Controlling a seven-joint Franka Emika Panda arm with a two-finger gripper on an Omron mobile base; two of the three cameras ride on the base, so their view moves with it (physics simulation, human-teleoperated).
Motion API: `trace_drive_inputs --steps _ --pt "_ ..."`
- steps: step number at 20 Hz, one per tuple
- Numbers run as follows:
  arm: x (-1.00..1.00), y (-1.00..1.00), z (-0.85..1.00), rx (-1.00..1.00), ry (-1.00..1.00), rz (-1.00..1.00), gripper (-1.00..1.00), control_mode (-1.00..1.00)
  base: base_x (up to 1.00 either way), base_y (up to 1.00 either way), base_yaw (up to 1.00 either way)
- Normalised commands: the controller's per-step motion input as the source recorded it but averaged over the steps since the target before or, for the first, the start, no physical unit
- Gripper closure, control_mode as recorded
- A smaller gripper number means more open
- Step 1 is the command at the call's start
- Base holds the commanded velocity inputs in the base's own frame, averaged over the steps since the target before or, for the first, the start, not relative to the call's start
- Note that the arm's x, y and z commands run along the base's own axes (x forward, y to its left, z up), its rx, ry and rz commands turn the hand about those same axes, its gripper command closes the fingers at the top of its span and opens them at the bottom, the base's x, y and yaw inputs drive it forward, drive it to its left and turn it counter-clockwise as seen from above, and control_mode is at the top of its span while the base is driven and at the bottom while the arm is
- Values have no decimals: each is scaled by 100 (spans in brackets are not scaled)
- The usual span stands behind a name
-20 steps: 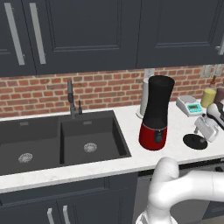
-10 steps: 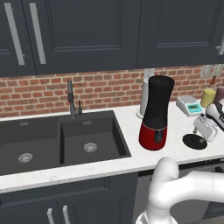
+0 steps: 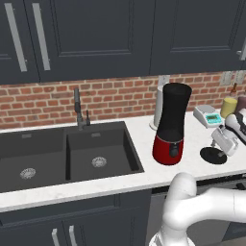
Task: Close the lid blender by securely placing the lid on top.
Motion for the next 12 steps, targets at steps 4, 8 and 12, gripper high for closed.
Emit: trace_drive_inputs --steps 4,8,12 --pt "-2 0 0 0 -6 0 -100 -100 0 0 0" --pt "-2 3 0 0 -4 0 -100 -100 0 0 0" --pt "-2 7 0 -2 0 1 -100 -100 0 0 0"
